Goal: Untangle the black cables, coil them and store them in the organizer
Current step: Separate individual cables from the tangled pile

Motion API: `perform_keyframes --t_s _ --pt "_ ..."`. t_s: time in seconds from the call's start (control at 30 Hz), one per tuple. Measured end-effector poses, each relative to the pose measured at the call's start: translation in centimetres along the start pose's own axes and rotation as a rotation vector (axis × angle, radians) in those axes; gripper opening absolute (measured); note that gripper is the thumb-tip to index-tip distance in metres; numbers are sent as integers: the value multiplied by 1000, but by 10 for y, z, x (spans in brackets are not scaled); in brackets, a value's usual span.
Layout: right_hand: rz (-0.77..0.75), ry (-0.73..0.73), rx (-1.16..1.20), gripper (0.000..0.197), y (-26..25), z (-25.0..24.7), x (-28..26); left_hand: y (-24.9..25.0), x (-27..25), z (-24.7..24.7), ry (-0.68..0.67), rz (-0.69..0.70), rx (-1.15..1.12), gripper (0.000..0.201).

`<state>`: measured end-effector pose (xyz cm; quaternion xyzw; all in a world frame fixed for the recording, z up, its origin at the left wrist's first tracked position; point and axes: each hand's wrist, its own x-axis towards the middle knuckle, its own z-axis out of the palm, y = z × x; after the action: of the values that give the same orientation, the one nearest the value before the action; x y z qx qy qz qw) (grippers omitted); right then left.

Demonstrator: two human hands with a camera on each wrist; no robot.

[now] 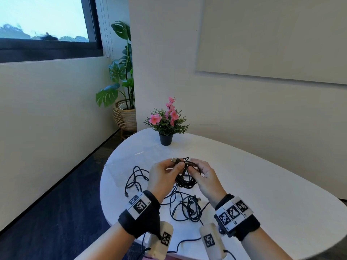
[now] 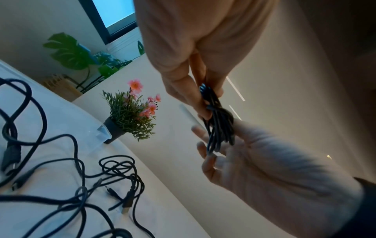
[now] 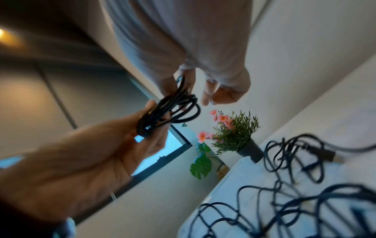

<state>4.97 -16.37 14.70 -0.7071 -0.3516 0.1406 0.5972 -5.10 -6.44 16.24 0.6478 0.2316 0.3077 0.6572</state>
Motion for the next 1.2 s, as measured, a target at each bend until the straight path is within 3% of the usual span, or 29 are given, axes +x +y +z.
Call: perform_keyframes --t_s 0.1,0.2,0.33,0.5,0.7,0.8,0.9,0.97,1.1,1.2 --pt "-134 168 -253 34 6 -4 -5 -6 1 0 64 -4 13 10" --pt "-358 269 -375 16 1 -5 -15 -10 2 -2 92 -8 12 8" --pt "-223 141 -527 22 -2 4 -17 -13 -1 5 66 -9 -12 5" --pt "-125 153 -471 24 -9 9 -12 -13 -1 9 40 54 51 7" --pt "-262 333 -369 18 -13 -5 -11 -8 5 5 12 228 325 10" --pt "-272 257 -370 14 -15 -13 -12 -13 9 -1 -139 396 483 15" --pt "-361 189 -447 16 -12 -12 -20 -15 7 -4 -221 461 550 15" --pt "-359 174 -419 19 -10 -15 -22 -21 4 -6 -252 444 559 13" --pt "-141 247 -172 13 -10 -32 -13 -28 0 -9 -306 299 478 23" --pt "-66 145 -97 11 -11 -37 -11 -24 -6 -5 -333 260 325 16"
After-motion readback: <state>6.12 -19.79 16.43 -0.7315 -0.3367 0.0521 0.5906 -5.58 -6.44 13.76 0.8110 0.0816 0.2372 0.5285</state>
